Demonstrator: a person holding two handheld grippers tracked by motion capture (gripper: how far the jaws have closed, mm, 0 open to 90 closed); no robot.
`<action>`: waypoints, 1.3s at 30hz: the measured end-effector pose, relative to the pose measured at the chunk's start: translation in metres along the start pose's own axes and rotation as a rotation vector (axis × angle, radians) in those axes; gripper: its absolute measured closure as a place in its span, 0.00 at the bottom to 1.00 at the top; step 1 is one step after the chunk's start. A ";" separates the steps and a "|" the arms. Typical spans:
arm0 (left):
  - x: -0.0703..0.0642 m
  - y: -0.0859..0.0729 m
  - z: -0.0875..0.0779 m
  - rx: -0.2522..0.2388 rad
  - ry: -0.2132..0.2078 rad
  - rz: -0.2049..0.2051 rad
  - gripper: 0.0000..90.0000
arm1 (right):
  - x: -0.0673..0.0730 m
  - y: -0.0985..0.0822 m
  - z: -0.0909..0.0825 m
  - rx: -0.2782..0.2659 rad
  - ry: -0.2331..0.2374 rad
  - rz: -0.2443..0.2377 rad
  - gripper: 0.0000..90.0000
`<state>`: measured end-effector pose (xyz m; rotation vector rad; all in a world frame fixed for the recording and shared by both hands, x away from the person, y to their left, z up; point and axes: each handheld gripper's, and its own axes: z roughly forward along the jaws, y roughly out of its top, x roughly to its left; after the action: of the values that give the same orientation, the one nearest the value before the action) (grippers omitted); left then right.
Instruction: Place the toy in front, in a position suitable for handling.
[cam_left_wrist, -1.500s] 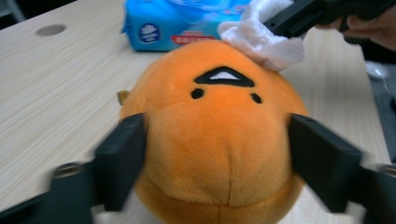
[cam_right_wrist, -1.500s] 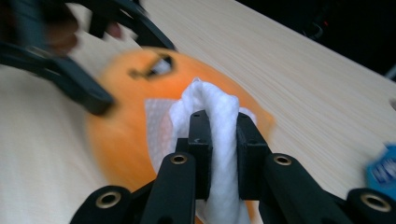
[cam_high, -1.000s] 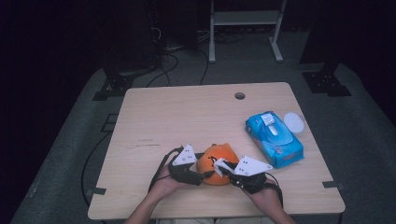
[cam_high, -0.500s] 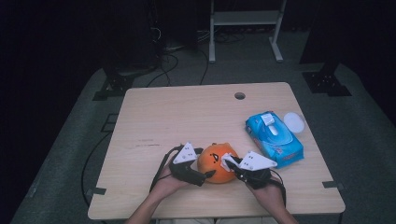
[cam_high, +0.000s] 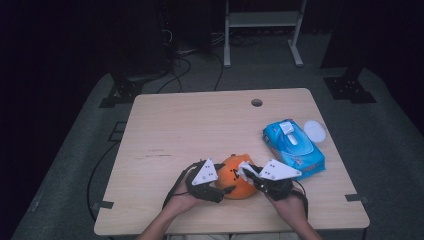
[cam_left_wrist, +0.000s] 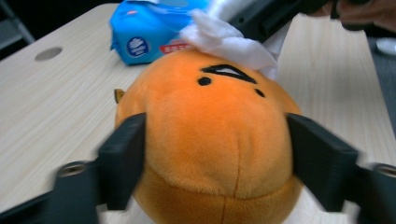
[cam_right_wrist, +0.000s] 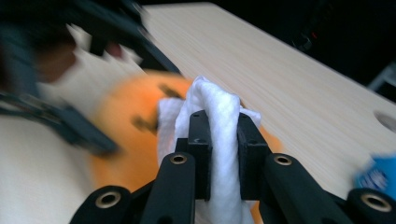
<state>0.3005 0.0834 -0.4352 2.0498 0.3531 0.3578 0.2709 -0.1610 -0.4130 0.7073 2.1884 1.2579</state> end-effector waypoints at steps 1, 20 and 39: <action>0.002 -0.001 0.001 0.000 0.004 -0.030 0.17 | -0.006 -0.005 0.002 0.019 -0.003 0.026 0.87; -0.015 0.005 0.004 0.026 0.001 0.124 0.32 | 0.003 0.006 -0.004 -0.021 0.035 0.000 0.88; -0.016 0.005 0.005 0.011 -0.017 0.094 0.34 | -0.004 0.002 -0.007 -0.008 0.038 0.032 0.88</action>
<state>0.2883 0.0706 -0.4349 2.0831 0.2497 0.3957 0.2694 -0.1672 -0.4076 0.7232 2.2092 1.3048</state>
